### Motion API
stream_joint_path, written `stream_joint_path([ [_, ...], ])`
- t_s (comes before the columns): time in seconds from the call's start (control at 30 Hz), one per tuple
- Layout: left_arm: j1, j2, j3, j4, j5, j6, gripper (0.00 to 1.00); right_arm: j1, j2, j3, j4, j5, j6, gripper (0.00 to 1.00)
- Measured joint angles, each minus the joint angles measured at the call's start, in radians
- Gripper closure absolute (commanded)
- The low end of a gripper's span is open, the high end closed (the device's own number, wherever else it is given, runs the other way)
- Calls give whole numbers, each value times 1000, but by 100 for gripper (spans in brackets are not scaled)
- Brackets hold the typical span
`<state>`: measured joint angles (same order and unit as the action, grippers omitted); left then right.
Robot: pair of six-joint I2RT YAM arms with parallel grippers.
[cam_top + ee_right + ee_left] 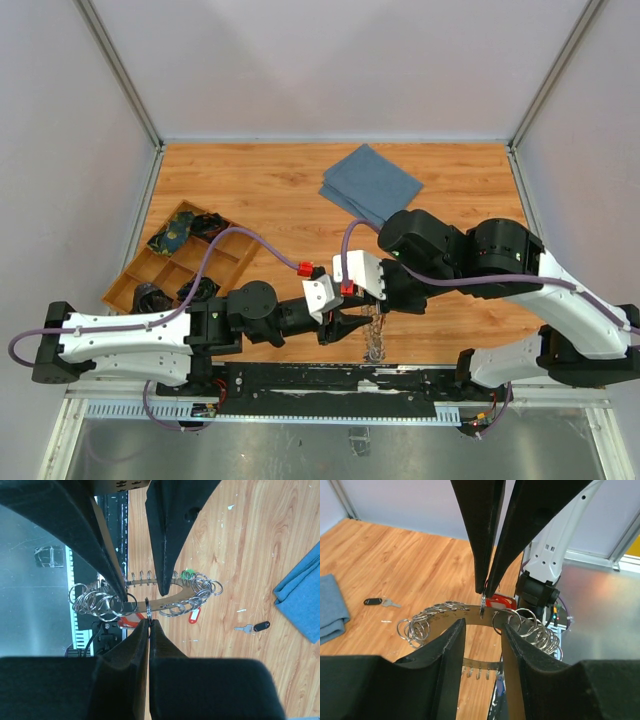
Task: Put the keys on the keyring
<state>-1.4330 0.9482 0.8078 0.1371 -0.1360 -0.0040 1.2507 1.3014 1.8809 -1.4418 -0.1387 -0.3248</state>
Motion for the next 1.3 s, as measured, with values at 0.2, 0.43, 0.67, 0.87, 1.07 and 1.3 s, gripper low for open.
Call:
stream_joint_path([
  [0.2, 0, 17, 8, 6, 0, 0, 65, 0, -14, -16, 3, -11, 3, 100],
  [0.43, 0, 17, 11, 31, 8, -10, 66, 0, -39, -56, 14, -18, 3, 100],
  [0.67, 0, 12, 11, 94, 15, -24, 71, 0, -43, -80, 31, -28, 3, 100],
  [0.87, 0, 12, 11, 123, 25, -27, 75, 8, -43, -86, 35, -35, 3, 100],
  [1.07, 0, 18, 11, 123, 29, -31, 68, 8, -50, -87, 40, -36, 3, 100],
  [1.3, 0, 24, 11, 124, 39, -47, 72, 8, -71, -87, 50, -36, 7, 100],
])
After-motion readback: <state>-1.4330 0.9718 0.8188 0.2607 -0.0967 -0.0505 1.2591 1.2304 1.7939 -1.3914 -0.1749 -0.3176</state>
